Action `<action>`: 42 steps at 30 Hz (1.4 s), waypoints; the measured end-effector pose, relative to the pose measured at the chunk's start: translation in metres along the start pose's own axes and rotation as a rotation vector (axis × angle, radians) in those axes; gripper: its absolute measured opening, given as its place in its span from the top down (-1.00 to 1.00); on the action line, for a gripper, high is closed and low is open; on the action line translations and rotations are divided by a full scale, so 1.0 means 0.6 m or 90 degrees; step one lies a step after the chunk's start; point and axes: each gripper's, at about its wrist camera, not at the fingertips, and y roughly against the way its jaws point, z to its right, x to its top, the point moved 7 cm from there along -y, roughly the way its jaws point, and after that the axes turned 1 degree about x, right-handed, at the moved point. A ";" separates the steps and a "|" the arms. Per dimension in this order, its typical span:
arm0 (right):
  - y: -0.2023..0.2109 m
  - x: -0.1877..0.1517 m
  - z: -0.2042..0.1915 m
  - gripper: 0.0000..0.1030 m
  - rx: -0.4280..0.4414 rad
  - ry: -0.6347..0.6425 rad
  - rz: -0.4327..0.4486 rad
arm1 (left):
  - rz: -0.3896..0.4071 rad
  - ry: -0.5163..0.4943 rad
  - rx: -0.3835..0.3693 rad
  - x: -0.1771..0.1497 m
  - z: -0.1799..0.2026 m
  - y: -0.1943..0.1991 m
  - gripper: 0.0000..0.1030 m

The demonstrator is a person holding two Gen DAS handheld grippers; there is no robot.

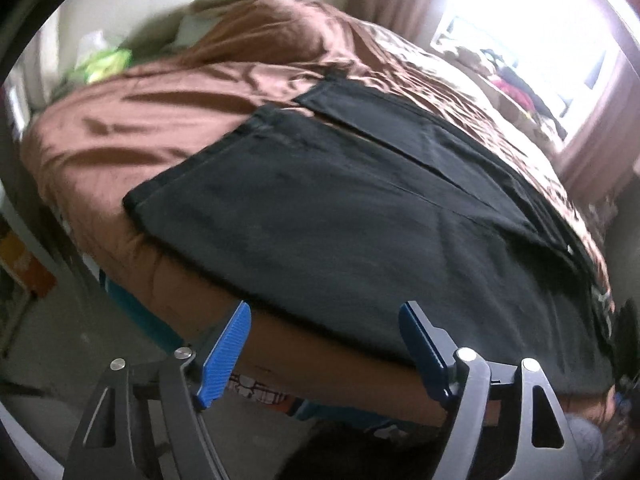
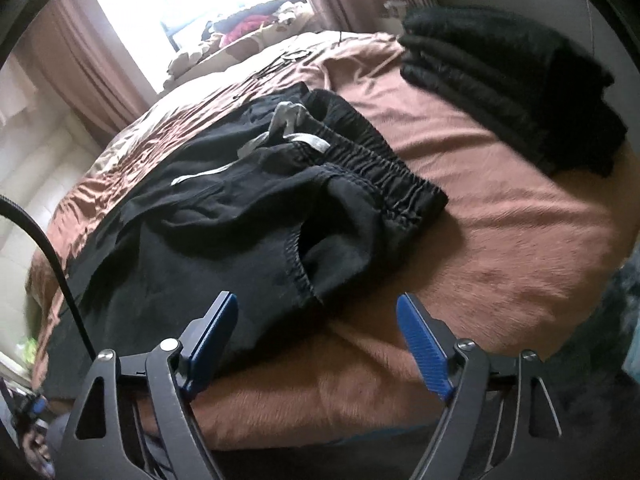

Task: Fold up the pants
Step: 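Move both grippers down to the black pants, left at hem, right at waistband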

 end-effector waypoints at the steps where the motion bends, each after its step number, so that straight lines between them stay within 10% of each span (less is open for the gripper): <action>1: -0.006 0.001 0.004 -0.57 0.004 -0.004 -0.002 | 0.000 0.015 -0.002 0.001 -0.010 -0.001 -0.52; 29: -0.105 0.043 0.042 -0.57 0.039 -0.087 -0.008 | 0.062 0.209 -0.035 0.103 -0.154 -0.049 -0.30; 42: -0.129 0.053 0.021 -0.57 -0.019 -0.020 0.018 | 0.066 0.096 0.099 0.120 -0.138 -0.070 -0.37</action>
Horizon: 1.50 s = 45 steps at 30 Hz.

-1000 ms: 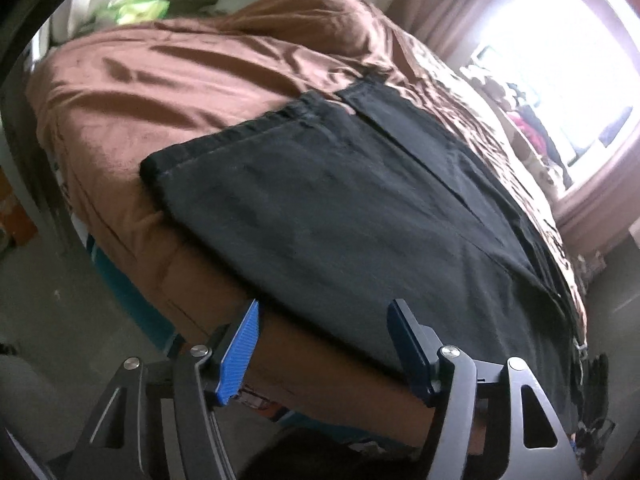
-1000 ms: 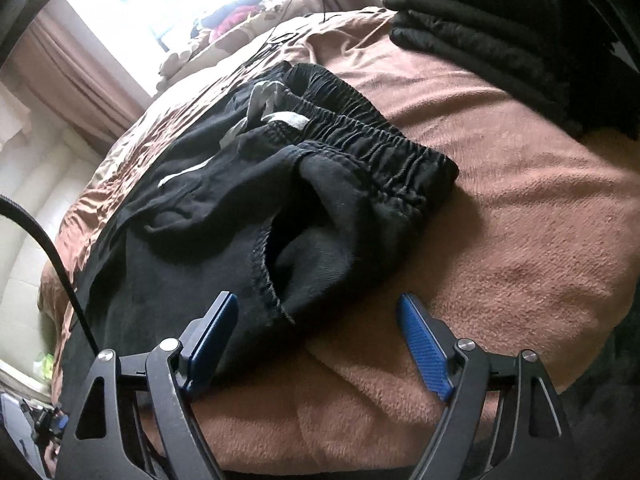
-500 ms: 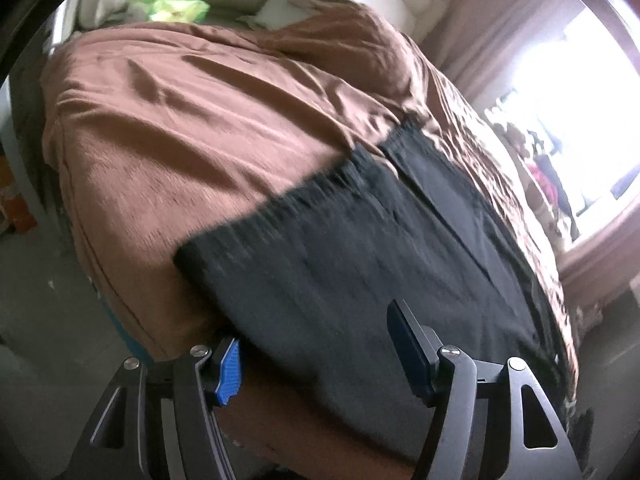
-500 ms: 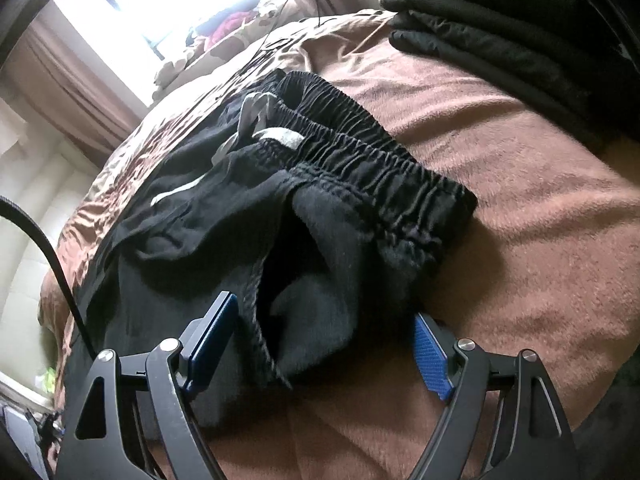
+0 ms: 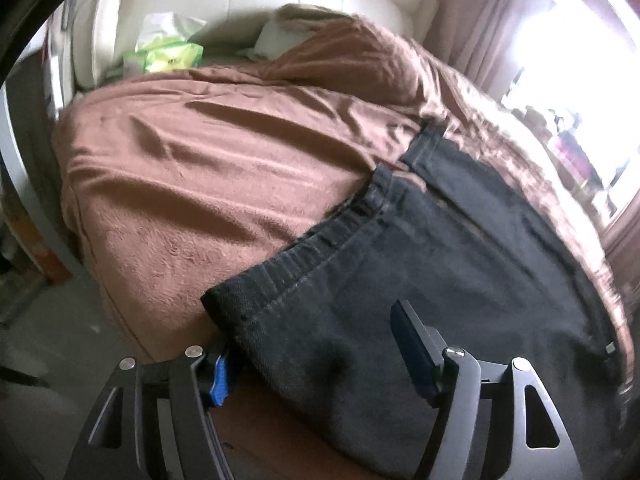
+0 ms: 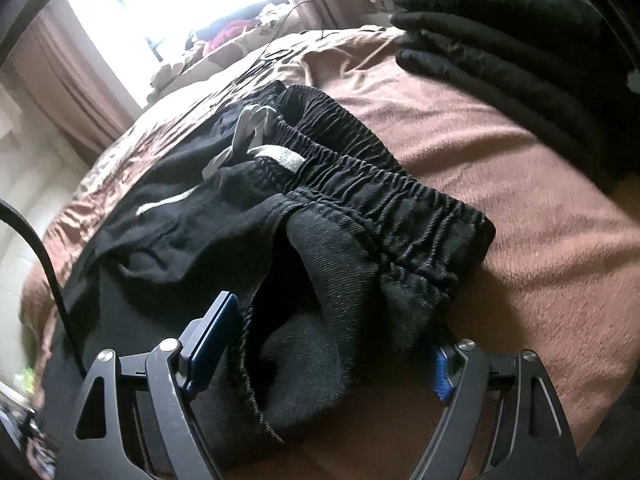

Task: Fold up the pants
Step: 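Move both grippers down to the black pants, left at hem, right at waistband, then close the left gripper on the pant leg hem while the right gripper grasps the waistband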

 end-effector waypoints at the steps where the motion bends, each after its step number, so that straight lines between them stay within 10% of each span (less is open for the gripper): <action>1: -0.001 0.000 -0.002 -0.57 -0.002 0.005 -0.002 | -0.002 -0.006 0.006 -0.003 0.001 -0.004 -0.37; 10: -0.009 0.002 -0.015 -0.60 -0.035 0.042 -0.034 | -0.014 -0.001 -0.057 -0.008 0.017 0.000 -1.00; 22: -0.015 -0.004 -0.027 -0.76 -0.049 0.055 -0.012 | -0.006 -0.014 -0.066 -0.015 0.021 0.004 -0.99; 26: -0.013 -0.004 -0.024 -0.74 -0.039 0.056 -0.012 | -0.010 -0.022 -0.046 -0.014 0.017 0.001 -0.53; 33: -0.002 0.011 0.000 0.60 -0.033 0.019 -0.007 | -0.013 0.040 -0.038 0.002 -0.020 0.003 0.70; 45: 0.057 0.040 -0.004 0.92 0.017 -0.006 0.057 | 0.063 0.041 -0.090 0.069 0.017 0.072 0.92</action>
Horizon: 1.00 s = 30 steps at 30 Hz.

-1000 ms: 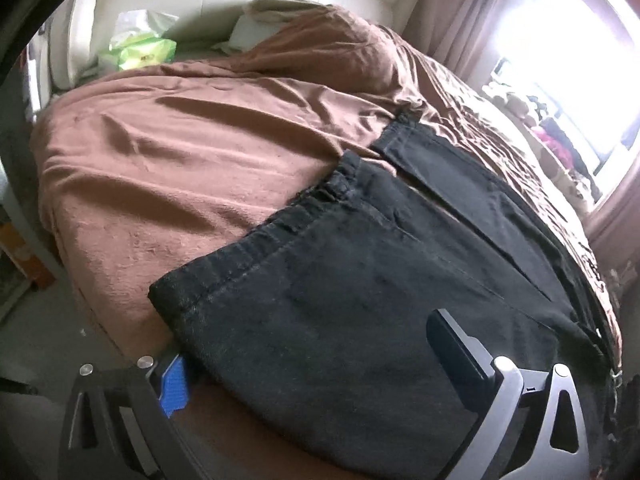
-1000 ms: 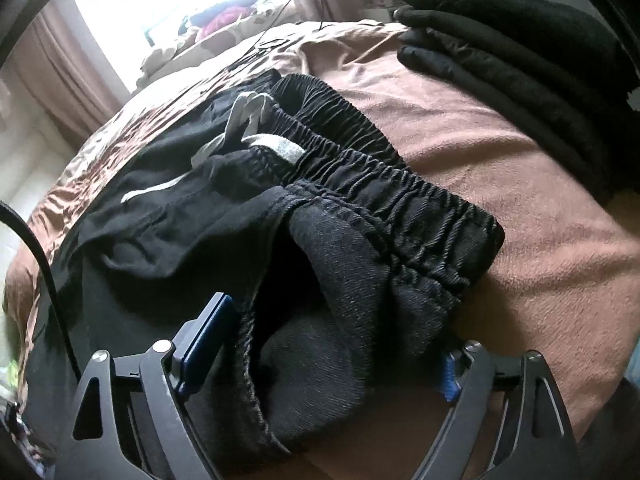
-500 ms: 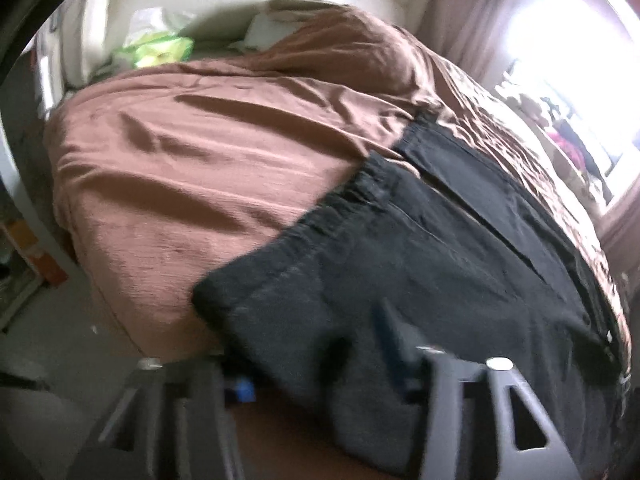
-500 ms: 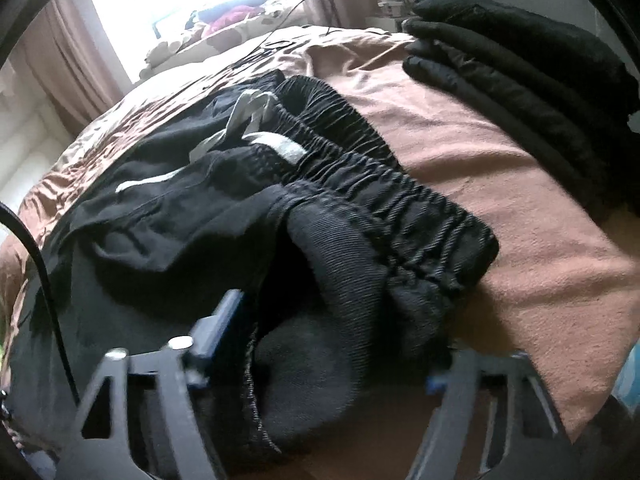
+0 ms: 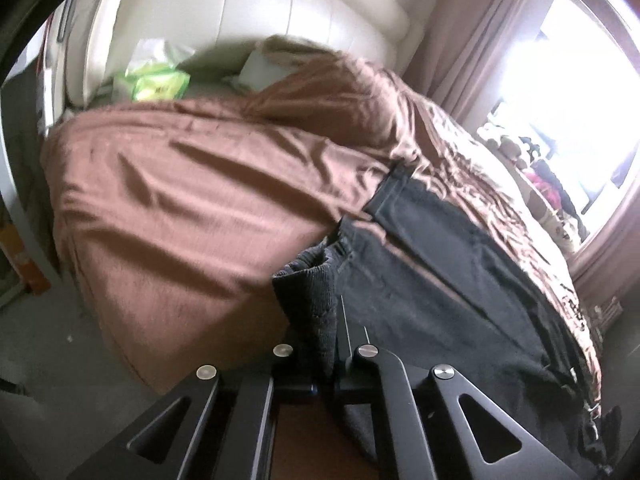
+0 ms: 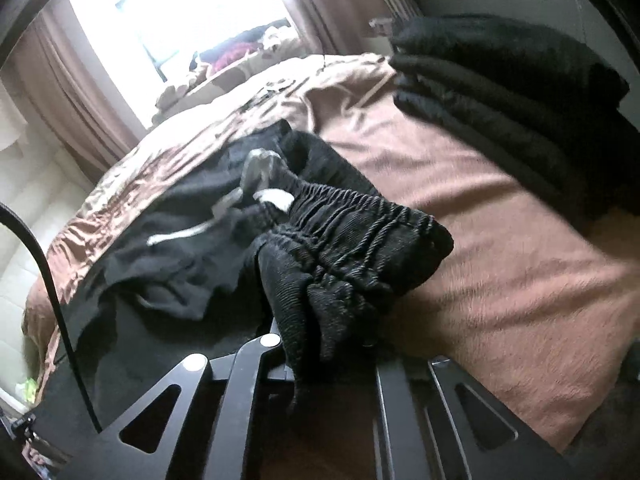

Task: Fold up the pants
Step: 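Close the left gripper on the pant leg hem while the right gripper grasps the waistband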

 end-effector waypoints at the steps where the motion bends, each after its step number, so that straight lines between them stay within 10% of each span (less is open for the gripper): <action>1: 0.007 0.008 -0.005 0.93 0.005 0.001 0.007 | 0.005 -0.001 -0.003 0.008 0.006 0.003 0.92; 30: 0.009 0.210 -0.101 0.95 0.042 0.004 0.062 | 0.063 -0.020 -0.059 0.285 0.207 -0.048 0.93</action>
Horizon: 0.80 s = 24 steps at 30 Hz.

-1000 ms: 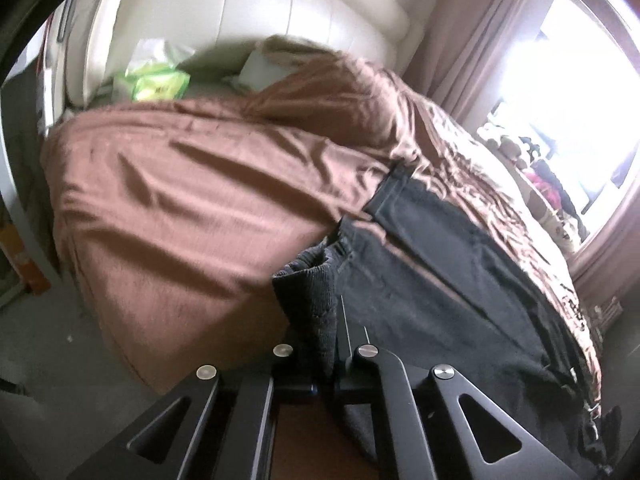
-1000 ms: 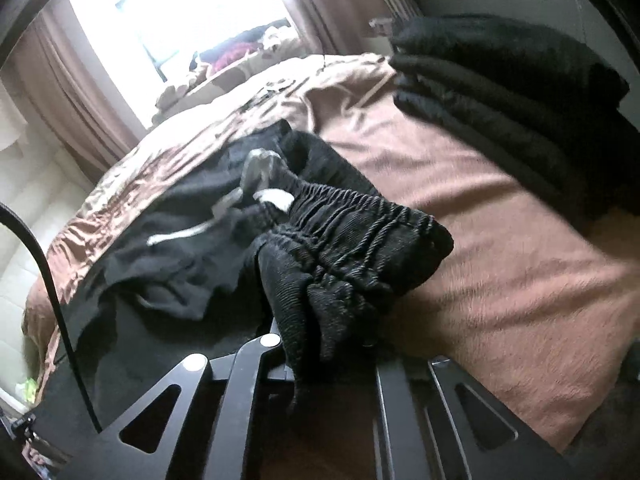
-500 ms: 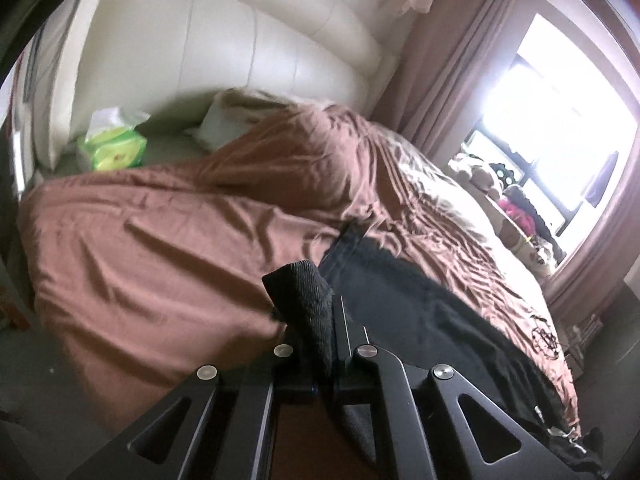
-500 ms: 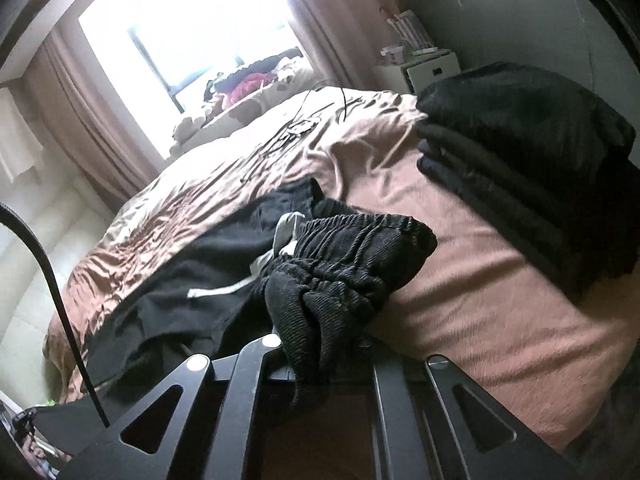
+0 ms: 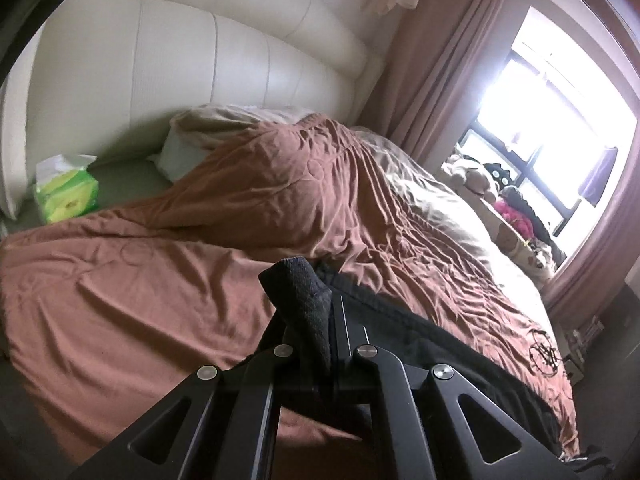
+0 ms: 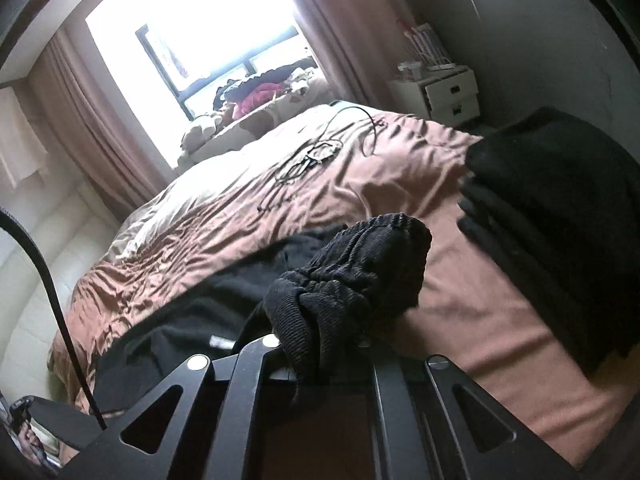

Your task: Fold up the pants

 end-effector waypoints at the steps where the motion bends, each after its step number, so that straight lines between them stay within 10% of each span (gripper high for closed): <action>1: -0.009 0.007 -0.003 0.95 -0.001 0.001 -0.001 | -0.003 -0.002 0.003 0.006 0.004 -0.013 0.93; 24: -0.397 0.109 -0.069 0.95 -0.103 0.026 -0.071 | -0.113 -0.038 0.104 0.010 0.072 -0.394 0.93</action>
